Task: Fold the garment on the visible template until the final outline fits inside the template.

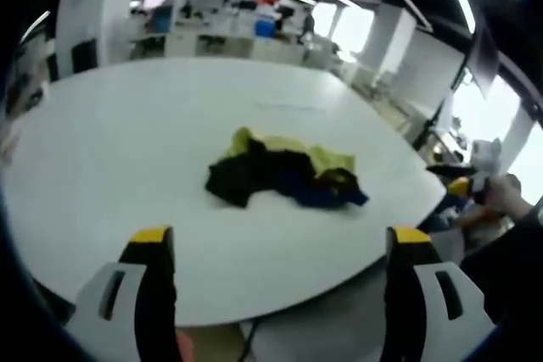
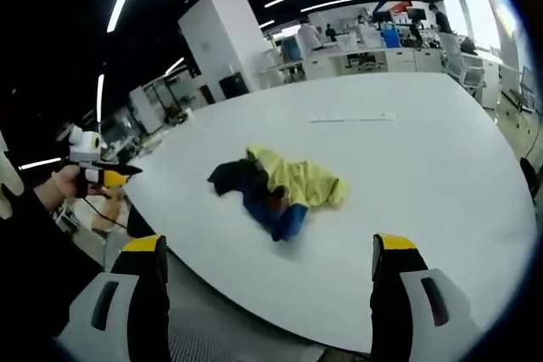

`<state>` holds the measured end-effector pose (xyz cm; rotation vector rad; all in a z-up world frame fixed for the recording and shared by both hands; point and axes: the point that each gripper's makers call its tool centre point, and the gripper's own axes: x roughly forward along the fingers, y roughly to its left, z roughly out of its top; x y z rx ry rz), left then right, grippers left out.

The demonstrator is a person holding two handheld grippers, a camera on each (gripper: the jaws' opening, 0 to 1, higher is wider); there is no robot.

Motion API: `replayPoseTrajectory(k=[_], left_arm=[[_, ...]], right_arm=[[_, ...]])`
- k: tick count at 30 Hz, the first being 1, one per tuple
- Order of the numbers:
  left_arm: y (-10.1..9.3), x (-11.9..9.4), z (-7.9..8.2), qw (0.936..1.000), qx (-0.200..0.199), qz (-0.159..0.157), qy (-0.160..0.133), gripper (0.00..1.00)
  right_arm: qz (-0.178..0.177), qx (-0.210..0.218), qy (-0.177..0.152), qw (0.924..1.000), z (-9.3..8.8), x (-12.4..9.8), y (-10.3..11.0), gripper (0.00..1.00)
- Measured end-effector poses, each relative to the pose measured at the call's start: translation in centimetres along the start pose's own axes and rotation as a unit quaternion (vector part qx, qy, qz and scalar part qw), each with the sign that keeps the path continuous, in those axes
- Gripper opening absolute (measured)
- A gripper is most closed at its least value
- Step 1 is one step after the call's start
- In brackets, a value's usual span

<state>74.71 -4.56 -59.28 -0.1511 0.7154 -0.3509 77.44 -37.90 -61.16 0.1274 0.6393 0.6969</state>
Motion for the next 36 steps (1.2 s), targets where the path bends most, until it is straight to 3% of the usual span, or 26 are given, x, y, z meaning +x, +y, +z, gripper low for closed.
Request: replayPoseTrajectory(k=[25,29,36], left_arm=[[0.1,0.1,-0.2,1.0000,-0.004,-0.001,-0.001,0.99],[-0.2,0.4,-0.4,1.0000,-0.003,-0.008,-0.001,0.99],[-0.9,1.6,-0.5,0.9995,0.018,-0.027,0.004,0.97]], right_arm=[[0.003,-0.010,0.004,0.9999,-0.4,0.1,0.3,1.00],[0.005,-0.005,0.007,0.9999,-0.7,0.0,0.3,0.90],[0.012,0.002,0.007,0.9999,-1.0,0.7,0.4,0.88]])
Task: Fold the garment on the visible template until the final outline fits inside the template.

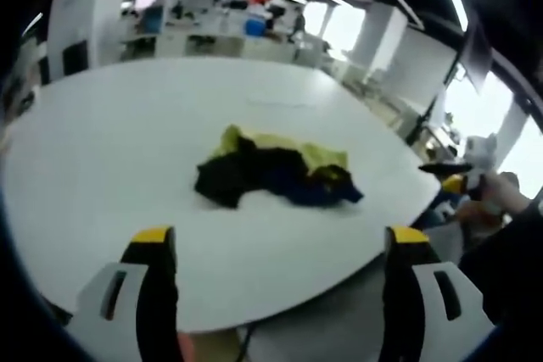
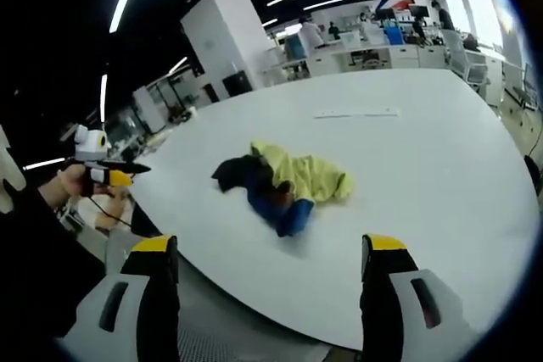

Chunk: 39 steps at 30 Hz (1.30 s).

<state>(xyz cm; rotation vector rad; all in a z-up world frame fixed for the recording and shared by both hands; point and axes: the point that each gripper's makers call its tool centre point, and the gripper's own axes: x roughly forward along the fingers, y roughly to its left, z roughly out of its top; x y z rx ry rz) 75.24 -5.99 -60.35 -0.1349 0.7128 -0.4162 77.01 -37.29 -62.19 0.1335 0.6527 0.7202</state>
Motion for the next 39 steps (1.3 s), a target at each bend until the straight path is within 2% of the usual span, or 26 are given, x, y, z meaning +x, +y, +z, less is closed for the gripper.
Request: replayPoseTrajectory(k=[6,10,13,16,24,31,39], left_arm=[[-0.6,1.4,0.4,0.9994,0.029,-0.019,0.009,0.90],[-1.2,2.5,0.7,0.9985,0.042,-0.032,0.013,0.87],[-1.6,3.4,0.7,0.9979,0.048,-0.041,0.017,0.85],[-1.9,4.3,0.7,0.9969,0.057,-0.050,0.022,0.83],[-2.8,6.5,0.8,0.9923,0.088,-0.078,0.039,0.75],[-3.2,8.0,1.0,0.9897,0.099,-0.093,0.046,0.71],[-3.3,9.9,1.2,0.9863,0.113,-0.107,0.056,0.67]], right_arm=[[0.004,-0.021,0.013,0.9997,-0.5,0.7,0.2,0.82],[0.003,-0.026,0.009,0.9996,-0.3,1.3,0.3,0.76],[0.016,-0.003,0.005,0.9999,-0.3,1.9,0.7,0.73],[0.013,0.004,-0.003,0.9999,-0.1,2.4,0.6,0.69],[0.021,-0.009,0.023,0.9995,-0.8,4.3,0.9,0.62],[0.029,-0.010,0.026,0.9992,-0.6,5.9,0.7,0.57],[0.039,-0.012,0.041,0.9983,-1.2,7.7,0.5,0.53]])
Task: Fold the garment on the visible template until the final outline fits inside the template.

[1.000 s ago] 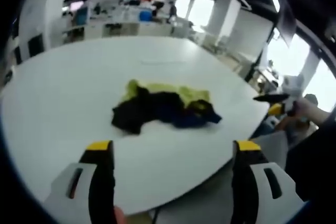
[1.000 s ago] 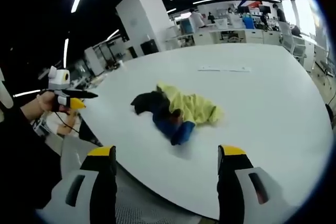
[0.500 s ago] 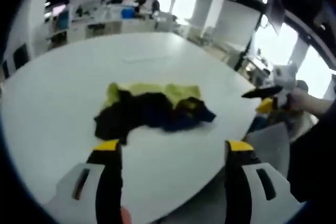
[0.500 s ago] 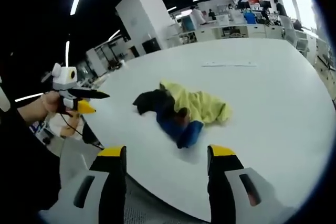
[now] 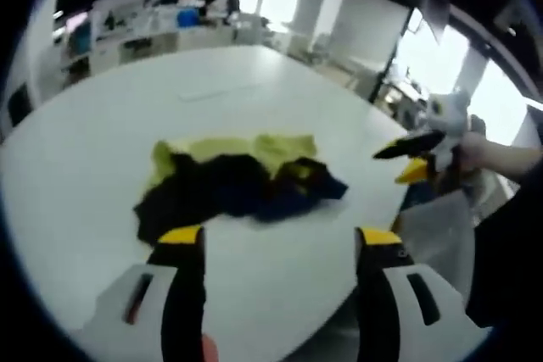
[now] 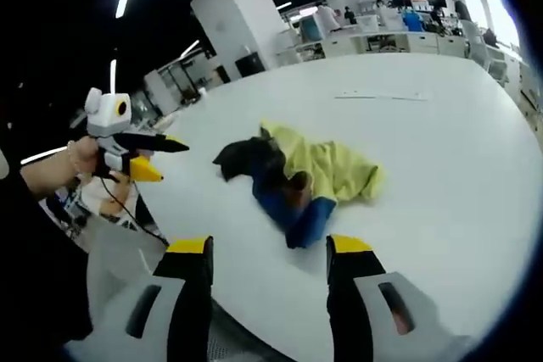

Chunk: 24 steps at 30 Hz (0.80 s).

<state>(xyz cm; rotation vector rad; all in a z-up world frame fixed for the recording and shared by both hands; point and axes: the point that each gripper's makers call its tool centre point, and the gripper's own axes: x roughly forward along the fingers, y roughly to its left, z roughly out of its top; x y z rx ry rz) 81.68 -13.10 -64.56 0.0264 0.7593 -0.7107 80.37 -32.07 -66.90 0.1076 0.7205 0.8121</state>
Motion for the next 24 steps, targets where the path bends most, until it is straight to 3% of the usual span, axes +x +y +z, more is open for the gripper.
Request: replayPoseTrajectory(k=[9,19,24], left_arm=[[-0.2,1.4,0.7,0.9997,-0.004,-0.023,-0.002,0.64],[-0.1,3.4,1.4,0.9989,0.027,-0.037,0.012,0.61],[-0.3,4.3,1.3,0.9980,0.037,-0.047,0.020,0.60]], right_arm=[[0.005,-0.004,0.007,1.0000,0.0,1.5,-0.2,0.50],[-0.001,-0.032,0.024,0.9992,0.6,3.3,-0.3,0.51],[-0.001,-0.036,0.025,0.9990,0.7,4.3,-0.3,0.47]])
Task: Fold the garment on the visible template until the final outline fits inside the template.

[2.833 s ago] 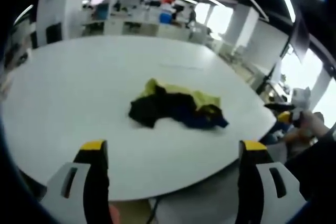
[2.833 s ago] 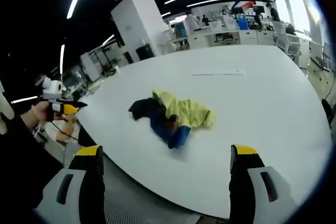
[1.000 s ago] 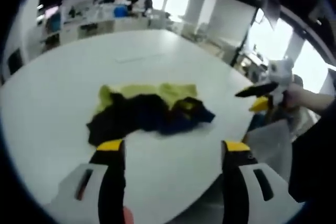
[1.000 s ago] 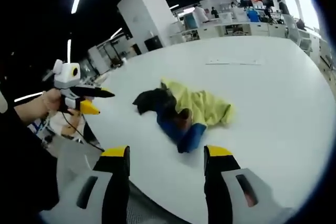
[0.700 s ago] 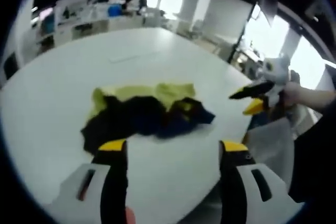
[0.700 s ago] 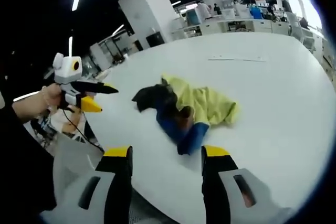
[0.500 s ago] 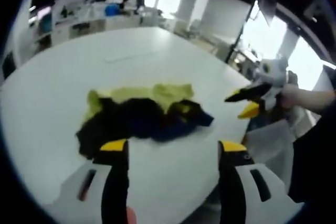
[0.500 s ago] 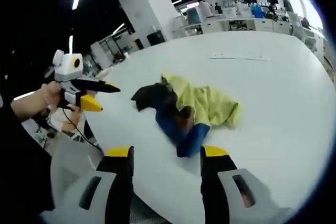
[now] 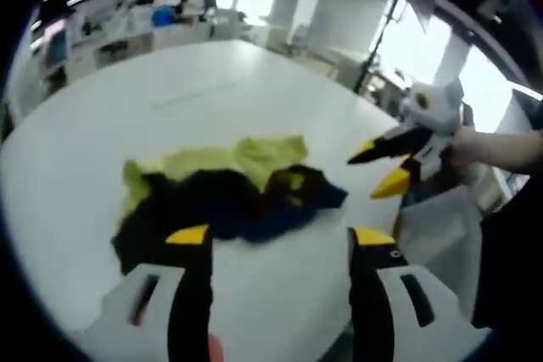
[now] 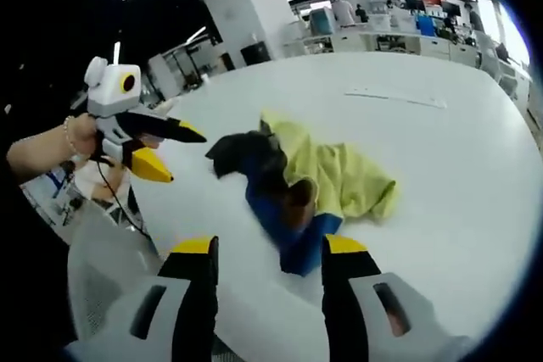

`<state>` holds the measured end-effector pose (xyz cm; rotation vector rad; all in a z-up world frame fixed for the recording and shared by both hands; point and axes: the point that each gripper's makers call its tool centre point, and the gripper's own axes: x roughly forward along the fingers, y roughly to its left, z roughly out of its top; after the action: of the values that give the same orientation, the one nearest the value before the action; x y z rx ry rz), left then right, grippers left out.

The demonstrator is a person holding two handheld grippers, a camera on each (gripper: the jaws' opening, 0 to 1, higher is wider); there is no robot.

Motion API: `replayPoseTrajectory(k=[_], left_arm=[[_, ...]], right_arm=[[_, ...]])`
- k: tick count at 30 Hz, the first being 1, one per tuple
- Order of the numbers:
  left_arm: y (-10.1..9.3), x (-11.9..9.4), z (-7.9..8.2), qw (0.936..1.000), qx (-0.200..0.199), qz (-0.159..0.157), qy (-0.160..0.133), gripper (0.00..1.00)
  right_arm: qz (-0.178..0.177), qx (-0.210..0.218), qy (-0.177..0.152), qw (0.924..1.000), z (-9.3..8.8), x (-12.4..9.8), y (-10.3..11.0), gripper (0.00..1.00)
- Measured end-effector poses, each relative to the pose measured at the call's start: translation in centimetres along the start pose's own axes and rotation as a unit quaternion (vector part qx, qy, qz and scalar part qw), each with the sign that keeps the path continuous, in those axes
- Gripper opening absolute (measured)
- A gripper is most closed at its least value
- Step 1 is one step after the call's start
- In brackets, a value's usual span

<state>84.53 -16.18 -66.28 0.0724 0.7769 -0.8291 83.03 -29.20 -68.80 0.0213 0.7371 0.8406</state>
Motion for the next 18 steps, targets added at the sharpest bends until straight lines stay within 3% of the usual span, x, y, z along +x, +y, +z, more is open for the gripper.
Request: replayPoseTrajectory(k=[7,18], left_arm=[[0.1,0.9,-0.4,0.9999,0.008,-0.008,0.012,0.59],[0.4,1.2,-1.1,0.9997,0.007,-0.013,0.021,0.57]], right_arm=[[-0.004,0.009,-0.002,0.9999,-0.2,1.9,-0.8,0.42],[-0.004,0.009,0.023,0.9997,-1.5,3.9,-1.9,0.29]])
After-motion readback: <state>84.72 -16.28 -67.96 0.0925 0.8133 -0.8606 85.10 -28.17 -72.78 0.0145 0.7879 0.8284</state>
